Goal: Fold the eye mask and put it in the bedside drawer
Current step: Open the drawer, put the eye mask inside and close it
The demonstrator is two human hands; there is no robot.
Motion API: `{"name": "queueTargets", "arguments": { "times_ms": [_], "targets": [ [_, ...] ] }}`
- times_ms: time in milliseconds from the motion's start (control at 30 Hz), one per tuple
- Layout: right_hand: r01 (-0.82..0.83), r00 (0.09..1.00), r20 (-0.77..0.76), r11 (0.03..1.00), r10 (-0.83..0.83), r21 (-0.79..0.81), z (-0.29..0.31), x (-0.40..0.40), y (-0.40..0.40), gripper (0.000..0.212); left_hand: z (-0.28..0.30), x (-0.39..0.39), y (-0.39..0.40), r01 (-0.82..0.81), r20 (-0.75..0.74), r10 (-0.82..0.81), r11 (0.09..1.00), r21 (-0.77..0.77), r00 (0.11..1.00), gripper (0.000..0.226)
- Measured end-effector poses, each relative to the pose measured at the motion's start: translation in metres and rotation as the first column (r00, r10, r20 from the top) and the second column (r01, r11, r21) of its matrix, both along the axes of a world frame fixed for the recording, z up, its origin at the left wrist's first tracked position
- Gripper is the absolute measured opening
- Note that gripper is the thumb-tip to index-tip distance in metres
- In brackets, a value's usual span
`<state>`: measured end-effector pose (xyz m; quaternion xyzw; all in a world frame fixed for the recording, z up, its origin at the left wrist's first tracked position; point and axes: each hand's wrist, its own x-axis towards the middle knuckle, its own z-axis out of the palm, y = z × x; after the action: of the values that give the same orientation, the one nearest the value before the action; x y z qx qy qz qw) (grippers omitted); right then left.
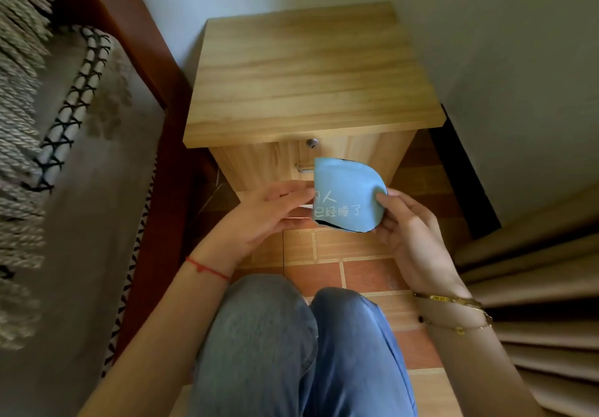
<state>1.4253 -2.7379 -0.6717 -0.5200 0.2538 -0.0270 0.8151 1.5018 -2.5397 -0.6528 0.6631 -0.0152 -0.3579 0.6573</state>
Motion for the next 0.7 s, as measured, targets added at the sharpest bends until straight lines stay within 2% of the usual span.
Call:
{"name": "queueTargets", "arguments": {
  "times_ms": [100,267,367,500,700],
  "targets": [
    [0.05,0.999,-0.021,0.999,-0.051,-0.016,-0.003,-0.001,-0.007,0.014,-0.025,0.027,-0.012,-0.124,-0.288,0.104,0.991,-0.051,0.952,0.032],
    [0.118,0.992,-0.045,0.993,-0.119,-0.02,-0.007,-0.004,-0.018,0.012,-0.062,0.067,-0.036,-0.326,-0.495,0.294,0.945,0.022,0.818,0.023],
    [0.117,0.991,-0.054,0.993,-0.118,-0.029,-0.011,-0.006,-0.024,0.012,-0.071,0.08,-0.049,-0.423,-0.55,0.355,0.906,0.005,0.756,0.015],
    [0.113,0.991,-0.065,0.993,-0.115,-0.032,-0.016,-0.005,-0.027,0.012,-0.077,0.087,-0.062,-0.516,-0.579,0.419,0.856,-0.004,0.699,0.017],
    [0.08,0.994,-0.074,0.997,-0.081,-0.024,-0.02,0.001,-0.026,0.011,-0.082,0.088,-0.065,-0.525,-0.525,0.463,0.851,0.036,0.714,0.016]
  ]
}}
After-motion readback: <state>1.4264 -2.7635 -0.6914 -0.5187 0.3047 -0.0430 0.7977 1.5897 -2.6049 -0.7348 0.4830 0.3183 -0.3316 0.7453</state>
